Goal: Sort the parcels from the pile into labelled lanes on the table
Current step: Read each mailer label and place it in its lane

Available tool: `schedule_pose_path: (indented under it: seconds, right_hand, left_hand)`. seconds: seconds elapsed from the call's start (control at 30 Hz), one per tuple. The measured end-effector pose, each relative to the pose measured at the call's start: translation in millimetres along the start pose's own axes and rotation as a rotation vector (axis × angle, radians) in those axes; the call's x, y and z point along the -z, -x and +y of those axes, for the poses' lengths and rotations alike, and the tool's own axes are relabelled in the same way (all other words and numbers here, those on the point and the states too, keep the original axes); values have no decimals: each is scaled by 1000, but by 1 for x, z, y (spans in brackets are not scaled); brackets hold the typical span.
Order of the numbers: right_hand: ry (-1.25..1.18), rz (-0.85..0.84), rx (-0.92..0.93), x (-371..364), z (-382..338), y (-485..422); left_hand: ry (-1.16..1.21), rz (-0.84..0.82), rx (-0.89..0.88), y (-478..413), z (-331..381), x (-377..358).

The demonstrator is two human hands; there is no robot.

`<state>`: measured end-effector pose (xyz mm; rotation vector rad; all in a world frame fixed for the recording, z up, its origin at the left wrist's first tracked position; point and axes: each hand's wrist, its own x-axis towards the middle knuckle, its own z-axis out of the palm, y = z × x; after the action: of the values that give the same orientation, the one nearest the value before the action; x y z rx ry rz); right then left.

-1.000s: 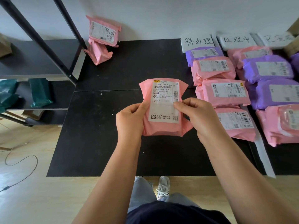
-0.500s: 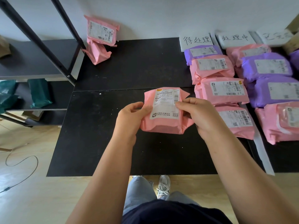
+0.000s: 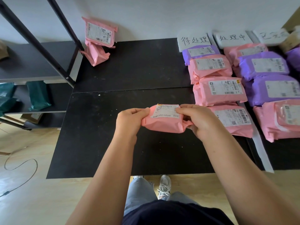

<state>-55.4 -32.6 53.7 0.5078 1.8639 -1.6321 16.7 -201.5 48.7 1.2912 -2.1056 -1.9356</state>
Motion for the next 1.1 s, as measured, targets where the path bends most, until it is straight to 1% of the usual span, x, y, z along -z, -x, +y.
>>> schedule_pose_path:
  seconds: [0.13,0.27,0.43,0.57,0.7,0.87,0.97,1.1]
  right_hand:
    - [24,-16,13,-1,0,1]
    - [88,-55,105,1,2,5]
    - [348,0,278,7,6,9]
    - [509,28,362,9,12,10]
    - [578,76,358,11,17,10]
    - [612,210,347,14,17,12]
    - [614,349,403,17,11,14]
    - [661,495,415,28,12,5]
  left_hand:
    - [-7,5,-7,0,0,2]
    - [-68,-21,-27,0,-1,4]
    - [-178,-117,-58,3,-5,3]
    - [-259,-111,-144,4,-5,-6]
    - [-358,-88,-287,-1,3,-10]
    - [-535,-157,-376,-5,15,-19]
    - [-568,-224,-421,-7,19,-24]
    - [-586,-317,-507,-11,26,-31]
